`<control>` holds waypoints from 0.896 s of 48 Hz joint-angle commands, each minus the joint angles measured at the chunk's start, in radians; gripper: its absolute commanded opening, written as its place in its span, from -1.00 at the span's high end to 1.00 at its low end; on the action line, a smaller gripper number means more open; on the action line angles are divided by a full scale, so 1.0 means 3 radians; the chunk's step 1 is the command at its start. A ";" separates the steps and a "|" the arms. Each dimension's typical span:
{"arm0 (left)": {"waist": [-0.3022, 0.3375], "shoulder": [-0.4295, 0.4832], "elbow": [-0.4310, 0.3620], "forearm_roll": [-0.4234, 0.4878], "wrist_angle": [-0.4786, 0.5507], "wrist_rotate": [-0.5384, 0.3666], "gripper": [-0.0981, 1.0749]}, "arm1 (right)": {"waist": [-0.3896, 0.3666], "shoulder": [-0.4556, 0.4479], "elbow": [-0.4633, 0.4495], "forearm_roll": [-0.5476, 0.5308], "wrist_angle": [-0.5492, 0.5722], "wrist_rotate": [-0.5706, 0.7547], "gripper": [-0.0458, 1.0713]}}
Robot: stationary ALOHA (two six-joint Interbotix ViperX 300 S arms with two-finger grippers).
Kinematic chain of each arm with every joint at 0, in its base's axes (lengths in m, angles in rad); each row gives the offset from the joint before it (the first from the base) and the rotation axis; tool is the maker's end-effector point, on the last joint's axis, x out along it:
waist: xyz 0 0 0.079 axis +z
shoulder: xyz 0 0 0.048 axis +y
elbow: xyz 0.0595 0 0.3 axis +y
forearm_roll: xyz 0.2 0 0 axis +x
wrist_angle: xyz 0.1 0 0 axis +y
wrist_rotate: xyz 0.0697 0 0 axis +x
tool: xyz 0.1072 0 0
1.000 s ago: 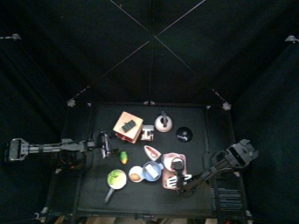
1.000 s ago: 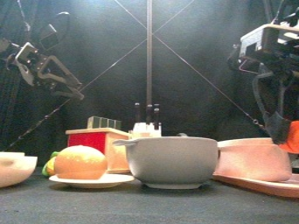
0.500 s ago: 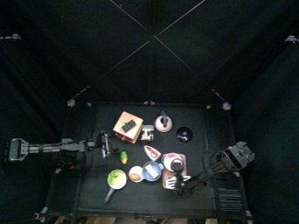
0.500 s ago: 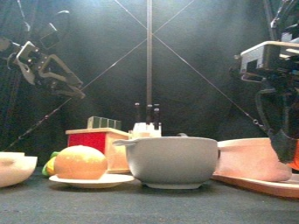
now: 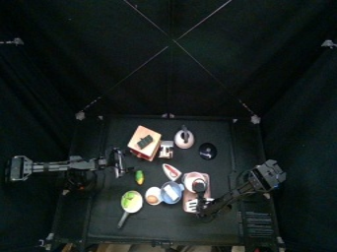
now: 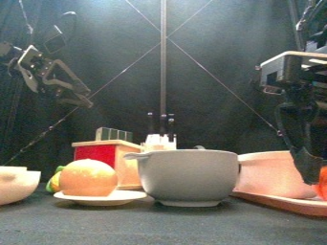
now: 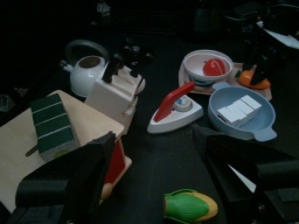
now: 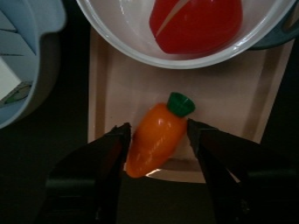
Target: Place carrot on plate
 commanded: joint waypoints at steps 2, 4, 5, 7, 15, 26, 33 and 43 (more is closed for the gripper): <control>0.0005 0.0005 -0.0087 0.0010 -0.0015 0.0005 -0.90 | -0.0036 -0.0051 -0.0041 0.0000 0.0005 0.0000 -0.71; 0.0005 0.0010 -0.0087 0.0010 -0.0015 0.0005 -0.90 | -0.0041 -0.0056 -0.0041 -0.0005 0.0005 -0.0005 -0.72; 0.0000 0.0010 -0.0087 0.0005 -0.0010 0.0005 -0.90 | -0.0041 -0.0056 -0.0046 -0.0005 0.0005 -0.0005 -0.72; 0.0005 0.0005 -0.0087 0.0010 -0.0015 0.0005 -0.90 | -0.0041 -0.0061 -0.0046 -0.0010 0.0005 -0.0005 -0.72; 0.0005 0.0005 -0.0082 0.0010 -0.0015 0.0005 -0.90 | -0.0036 -0.0087 -0.0046 0.0000 0.0010 -0.0015 -0.72; 0.0005 0.0005 -0.0077 0.0010 -0.0010 0.0005 -0.90 | -0.0041 -0.0123 -0.0046 -0.0010 0.0020 -0.0051 -0.72; 0.0005 0.0005 -0.0066 0.0005 -0.0015 0.0000 -0.90 | -0.0041 -0.0148 -0.0046 -0.0010 0.0026 -0.0061 -0.72; 0.0000 0.0005 -0.0061 0.0000 -0.0010 -0.0005 -0.90 | -0.0061 -0.0194 -0.0046 -0.0046 0.0036 -0.0066 -0.72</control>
